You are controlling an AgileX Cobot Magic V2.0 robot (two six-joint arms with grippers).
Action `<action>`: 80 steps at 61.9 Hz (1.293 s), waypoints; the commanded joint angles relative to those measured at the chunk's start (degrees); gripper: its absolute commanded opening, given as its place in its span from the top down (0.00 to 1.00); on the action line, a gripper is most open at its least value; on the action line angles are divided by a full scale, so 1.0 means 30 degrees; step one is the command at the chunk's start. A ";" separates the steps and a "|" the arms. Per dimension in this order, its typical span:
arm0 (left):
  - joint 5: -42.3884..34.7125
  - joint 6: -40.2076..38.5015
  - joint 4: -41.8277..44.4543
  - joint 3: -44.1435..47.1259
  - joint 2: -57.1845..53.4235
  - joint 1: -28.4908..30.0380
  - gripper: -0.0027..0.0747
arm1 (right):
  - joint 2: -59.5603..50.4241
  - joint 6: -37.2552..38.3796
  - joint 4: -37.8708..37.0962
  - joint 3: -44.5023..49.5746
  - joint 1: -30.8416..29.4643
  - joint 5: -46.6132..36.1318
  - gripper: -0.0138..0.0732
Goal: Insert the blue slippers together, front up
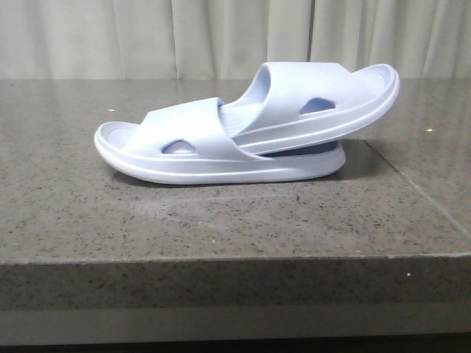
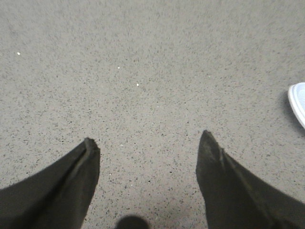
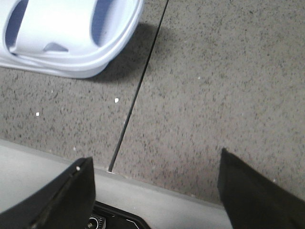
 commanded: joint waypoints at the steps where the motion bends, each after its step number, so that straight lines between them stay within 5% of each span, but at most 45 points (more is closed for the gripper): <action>1: -0.1775 -0.0256 0.0057 0.0335 -0.1464 -0.0096 0.40 | -0.1046 0.0089 -0.0181 0.0377 0.0000 -0.1291 0.21; 45: -0.2171 -0.0256 0.0057 0.2139 -0.2827 -0.0096 0.40 | -0.2368 0.1693 -0.1566 0.1095 0.0000 -0.1564 0.21; 54: -0.2171 -0.0256 0.0057 0.2139 -0.2827 -0.0096 0.41 | -0.2368 0.1693 -0.1566 0.1095 0.0000 -0.1566 0.32; 63: -0.2171 -0.0256 0.0018 0.2139 -0.2827 -0.0096 0.55 | -0.2368 0.1693 -0.1566 0.1095 0.0000 -0.1566 0.52; 80: -0.2459 -0.0256 -0.0058 0.2139 -0.2827 -0.0096 0.96 | -0.2368 0.1693 -0.1548 0.1095 0.0000 -0.1481 0.86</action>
